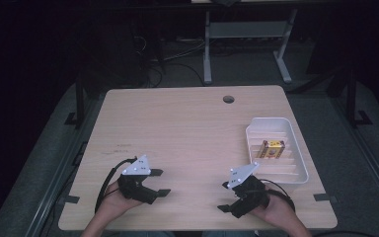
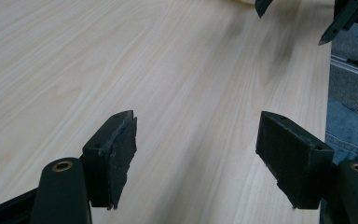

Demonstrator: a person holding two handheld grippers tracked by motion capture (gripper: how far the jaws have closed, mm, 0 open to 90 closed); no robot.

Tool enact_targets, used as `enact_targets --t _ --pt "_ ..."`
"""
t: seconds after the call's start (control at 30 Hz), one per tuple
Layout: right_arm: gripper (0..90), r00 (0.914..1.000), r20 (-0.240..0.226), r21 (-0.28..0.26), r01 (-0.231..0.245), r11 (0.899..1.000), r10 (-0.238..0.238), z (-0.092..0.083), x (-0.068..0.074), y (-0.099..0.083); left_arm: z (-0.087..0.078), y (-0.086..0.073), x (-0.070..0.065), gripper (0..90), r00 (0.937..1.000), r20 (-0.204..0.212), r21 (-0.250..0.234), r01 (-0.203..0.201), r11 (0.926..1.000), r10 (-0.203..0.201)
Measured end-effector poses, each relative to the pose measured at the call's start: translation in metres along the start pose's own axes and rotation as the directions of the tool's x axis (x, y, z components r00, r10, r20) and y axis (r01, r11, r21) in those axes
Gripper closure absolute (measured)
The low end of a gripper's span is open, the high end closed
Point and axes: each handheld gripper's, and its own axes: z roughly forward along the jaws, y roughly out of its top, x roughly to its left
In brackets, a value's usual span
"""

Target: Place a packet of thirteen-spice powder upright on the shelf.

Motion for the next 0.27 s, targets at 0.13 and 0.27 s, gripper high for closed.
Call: enact_targets --t 0.13,0.27 --pt "25.9 1.0000 0.002 0.003 0.002 1.000 -0.002 0.001 0.002 -0.001 -0.005 -0.010 -0.002 28.3 0.9998 -0.016 0.000 0.015 0.9999 -0.015" --pt "25.9 0.9999 0.002 0.006 0.014 1.000 -0.014 0.002 0.005 0.000 -0.006 -0.019 -0.001 28.3 0.9994 -0.023 0.014 0.027 0.9995 -0.027"
